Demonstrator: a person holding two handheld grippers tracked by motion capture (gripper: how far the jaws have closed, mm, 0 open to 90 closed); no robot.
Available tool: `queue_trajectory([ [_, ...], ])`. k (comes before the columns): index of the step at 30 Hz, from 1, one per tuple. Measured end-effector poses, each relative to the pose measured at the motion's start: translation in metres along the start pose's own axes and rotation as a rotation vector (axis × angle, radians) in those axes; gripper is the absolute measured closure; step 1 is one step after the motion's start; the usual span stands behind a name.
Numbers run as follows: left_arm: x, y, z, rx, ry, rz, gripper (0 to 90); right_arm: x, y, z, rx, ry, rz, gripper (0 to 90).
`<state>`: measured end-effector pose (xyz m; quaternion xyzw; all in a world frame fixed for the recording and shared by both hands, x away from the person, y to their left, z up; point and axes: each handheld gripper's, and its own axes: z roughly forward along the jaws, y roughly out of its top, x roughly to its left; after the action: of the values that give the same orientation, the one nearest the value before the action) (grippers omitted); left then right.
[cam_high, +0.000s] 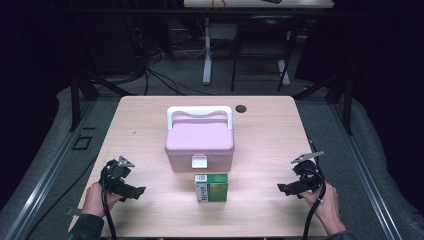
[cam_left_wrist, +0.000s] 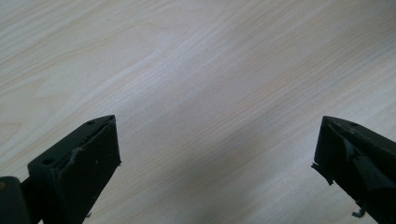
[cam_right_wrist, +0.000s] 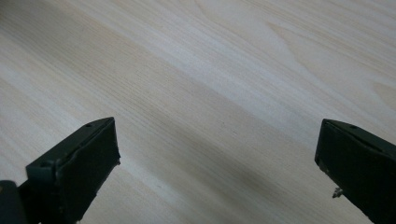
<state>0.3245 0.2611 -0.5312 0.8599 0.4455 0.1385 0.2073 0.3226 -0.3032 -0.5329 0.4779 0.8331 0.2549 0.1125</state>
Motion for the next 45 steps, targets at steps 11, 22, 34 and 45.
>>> queue_trajectory([
  [11, -0.003, 0.004, -0.011, 0.007, -0.015, 0.025, 0.1, 0.0, 0.002, 0.0, 0.008, 0.019, -0.015, 0.0],
  [22, -0.015, 0.015, -0.023, 0.004, -0.115, 0.078, 0.1, 0.002, 0.004, 0.003, 0.025, 0.031, -0.015, 0.0],
  [34, -0.032, 0.025, -0.037, 0.023, -0.179, 0.156, 0.1, 0.003, 0.002, 0.004, 0.038, 0.033, -0.026, 0.0],
  [45, -0.064, 0.049, -0.059, 0.025, -0.227, 0.287, 0.1, 0.009, 0.002, 0.008, 0.064, 0.04, -0.057, 0.0],
])
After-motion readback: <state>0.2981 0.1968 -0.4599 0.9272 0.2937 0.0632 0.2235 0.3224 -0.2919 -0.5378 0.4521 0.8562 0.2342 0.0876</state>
